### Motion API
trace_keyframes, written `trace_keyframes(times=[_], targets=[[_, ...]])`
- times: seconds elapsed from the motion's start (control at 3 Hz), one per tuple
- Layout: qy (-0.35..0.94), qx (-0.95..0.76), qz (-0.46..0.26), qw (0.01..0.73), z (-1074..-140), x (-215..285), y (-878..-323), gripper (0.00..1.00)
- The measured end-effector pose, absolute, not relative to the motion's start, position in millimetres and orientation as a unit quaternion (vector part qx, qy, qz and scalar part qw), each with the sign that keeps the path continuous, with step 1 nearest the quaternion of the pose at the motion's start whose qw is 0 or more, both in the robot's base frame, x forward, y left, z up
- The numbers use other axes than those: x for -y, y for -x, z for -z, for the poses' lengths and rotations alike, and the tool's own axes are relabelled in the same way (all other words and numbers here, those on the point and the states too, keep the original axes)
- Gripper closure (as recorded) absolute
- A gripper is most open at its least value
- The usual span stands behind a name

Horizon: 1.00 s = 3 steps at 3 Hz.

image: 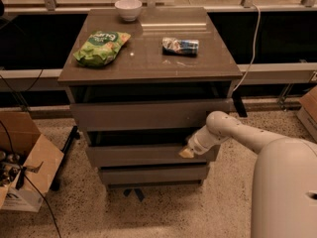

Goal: Open middle drawer

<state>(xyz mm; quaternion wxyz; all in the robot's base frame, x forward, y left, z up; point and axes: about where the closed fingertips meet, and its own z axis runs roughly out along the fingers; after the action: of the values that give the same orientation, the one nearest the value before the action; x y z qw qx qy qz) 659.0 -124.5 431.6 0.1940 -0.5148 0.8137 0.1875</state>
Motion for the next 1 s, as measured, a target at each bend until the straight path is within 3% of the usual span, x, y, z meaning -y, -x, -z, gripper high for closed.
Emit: trace_keyframes(times=[0.33,1.0], targets=[[0.515,-0.814,-0.188,0.194,-433.2,124.5,-659.0,0.63],[0.515,-0.814,-0.188,0.194,-435.5,124.5,-659.0,0.17]])
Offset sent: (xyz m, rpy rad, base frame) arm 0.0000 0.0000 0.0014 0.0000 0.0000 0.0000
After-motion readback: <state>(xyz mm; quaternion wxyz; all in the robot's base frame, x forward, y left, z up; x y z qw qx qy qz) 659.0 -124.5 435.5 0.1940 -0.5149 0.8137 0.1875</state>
